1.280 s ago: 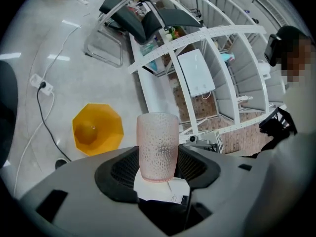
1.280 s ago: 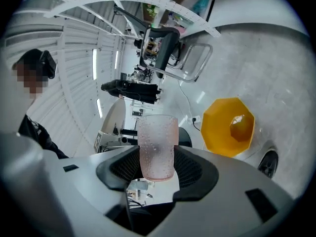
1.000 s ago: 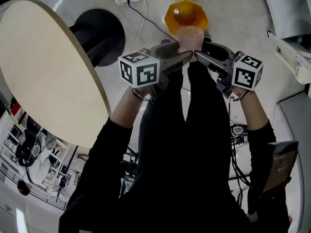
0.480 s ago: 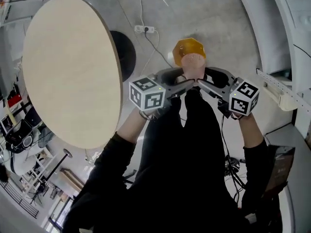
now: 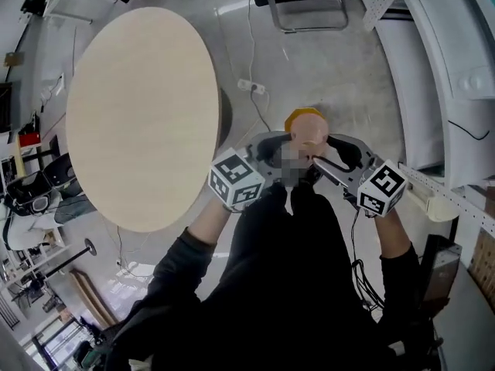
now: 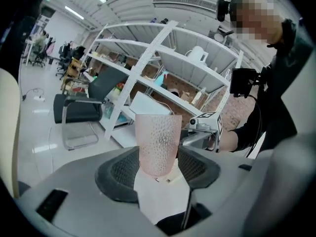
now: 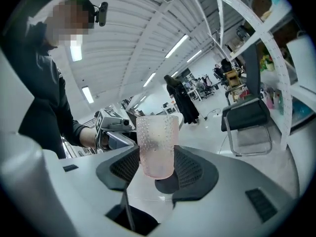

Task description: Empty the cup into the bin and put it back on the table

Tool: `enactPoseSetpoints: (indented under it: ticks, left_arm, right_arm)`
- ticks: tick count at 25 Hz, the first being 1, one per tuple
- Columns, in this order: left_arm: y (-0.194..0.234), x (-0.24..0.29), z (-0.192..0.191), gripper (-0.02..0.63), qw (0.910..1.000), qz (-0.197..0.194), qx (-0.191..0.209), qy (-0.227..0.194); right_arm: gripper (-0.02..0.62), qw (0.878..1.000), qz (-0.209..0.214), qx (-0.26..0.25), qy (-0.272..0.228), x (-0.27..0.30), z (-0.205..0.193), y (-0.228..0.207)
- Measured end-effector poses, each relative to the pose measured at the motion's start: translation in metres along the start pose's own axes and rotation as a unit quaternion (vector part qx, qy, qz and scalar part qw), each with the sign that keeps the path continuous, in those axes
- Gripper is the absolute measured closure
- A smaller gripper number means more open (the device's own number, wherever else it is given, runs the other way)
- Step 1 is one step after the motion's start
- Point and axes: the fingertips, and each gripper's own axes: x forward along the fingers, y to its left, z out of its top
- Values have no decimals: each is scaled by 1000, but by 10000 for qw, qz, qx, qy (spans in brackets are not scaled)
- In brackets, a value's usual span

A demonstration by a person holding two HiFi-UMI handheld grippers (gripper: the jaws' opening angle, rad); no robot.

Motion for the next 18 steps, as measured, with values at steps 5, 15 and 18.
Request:
enactPoseSetpoints:
  ticks: [5, 15, 18]
  left_arm:
    - [-16, -31, 30, 348, 9973, 420, 506, -311]
    - [-10, -131, 60, 348, 9801, 1322, 1306, -697]
    - [-5, -164, 52, 348, 9754, 1581, 1321, -781]
  right_arm:
    - [370, 9976, 306, -629, 7, 6, 35, 29]
    - [370, 9841, 764, -1589, 216, 73, 81, 94]
    - [370, 9796, 944, -1728, 389, 100, 78, 116]
